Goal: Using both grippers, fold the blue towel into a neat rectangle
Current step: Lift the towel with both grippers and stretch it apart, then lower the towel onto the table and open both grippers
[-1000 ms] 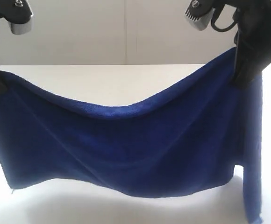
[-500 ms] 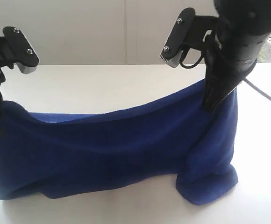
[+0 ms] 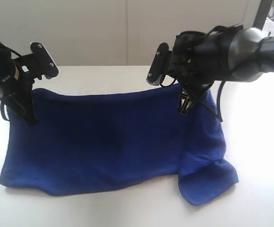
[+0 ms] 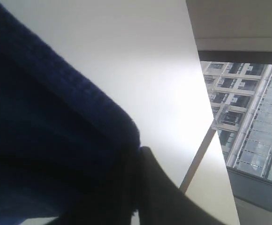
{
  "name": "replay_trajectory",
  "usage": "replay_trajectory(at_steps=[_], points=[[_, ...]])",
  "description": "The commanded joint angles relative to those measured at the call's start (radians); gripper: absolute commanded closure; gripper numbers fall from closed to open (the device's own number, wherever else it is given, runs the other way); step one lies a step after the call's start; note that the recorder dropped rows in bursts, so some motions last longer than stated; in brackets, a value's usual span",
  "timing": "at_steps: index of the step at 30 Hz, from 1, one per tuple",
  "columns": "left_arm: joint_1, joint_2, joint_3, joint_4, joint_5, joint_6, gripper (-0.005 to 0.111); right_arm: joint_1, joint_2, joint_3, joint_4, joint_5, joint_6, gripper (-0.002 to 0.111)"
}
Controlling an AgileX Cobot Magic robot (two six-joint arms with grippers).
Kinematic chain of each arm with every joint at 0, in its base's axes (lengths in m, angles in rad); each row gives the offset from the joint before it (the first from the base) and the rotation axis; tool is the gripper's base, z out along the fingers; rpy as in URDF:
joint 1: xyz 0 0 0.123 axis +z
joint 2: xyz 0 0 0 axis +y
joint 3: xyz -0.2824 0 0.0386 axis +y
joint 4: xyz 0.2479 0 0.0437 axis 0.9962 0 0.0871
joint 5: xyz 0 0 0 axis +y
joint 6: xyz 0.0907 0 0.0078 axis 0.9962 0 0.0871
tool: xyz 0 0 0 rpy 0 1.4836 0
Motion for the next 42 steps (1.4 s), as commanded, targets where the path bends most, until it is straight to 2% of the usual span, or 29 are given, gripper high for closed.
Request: replay_trajectory(at_steps=[1,4,6,7,10,12,16,20,26,30,35,39,42], points=[[0.052,0.090,0.008,0.041,-0.120,-0.012,0.107,-0.039,0.081,0.004,-0.095,-0.097,0.101,0.108],[0.081,0.143,0.008,0.042,-0.149,-0.029,0.106,-0.057,0.107,0.004,-0.095,-0.142,0.160,0.106],[0.093,0.166,0.005,0.045,-0.157,-0.056,0.100,-0.059,0.121,0.004,-0.095,-0.157,0.180,0.098],[0.101,0.180,0.005,0.048,-0.174,-0.069,0.089,-0.061,0.121,0.004,-0.095,-0.176,0.180,0.084],[0.108,0.182,0.005,0.048,-0.195,-0.069,0.070,-0.061,0.119,-0.007,-0.097,-0.174,0.194,0.061],[0.108,0.181,-0.002,0.048,-0.195,-0.069,0.060,-0.061,0.114,-0.020,-0.097,-0.154,0.214,0.054],[0.108,0.167,-0.035,0.048,-0.147,-0.071,0.055,-0.061,0.057,-0.026,-0.077,-0.135,0.255,0.054],[0.095,0.112,-0.061,0.048,-0.120,-0.078,0.055,-0.073,-0.057,-0.026,0.066,-0.206,0.240,0.054],[0.055,-0.003,-0.094,0.031,-0.112,-0.078,0.055,-0.169,-0.197,-0.026,0.252,-0.267,0.157,0.054],[0.038,-0.047,-0.094,-0.055,-0.091,-0.078,0.055,-0.229,-0.208,-0.024,0.378,-0.183,0.016,0.054],[0.029,-0.041,-0.094,-0.067,-0.048,-0.078,0.056,-0.271,-0.187,-0.020,0.607,-0.159,-0.190,0.054],[0.029,-0.017,-0.092,-0.067,-0.032,-0.078,0.056,-0.271,-0.157,-0.020,0.615,-0.194,-0.187,0.054],[0.029,0.006,-0.092,-0.064,-0.040,-0.078,0.056,-0.271,-0.123,-0.020,0.613,-0.222,-0.182,0.049]])
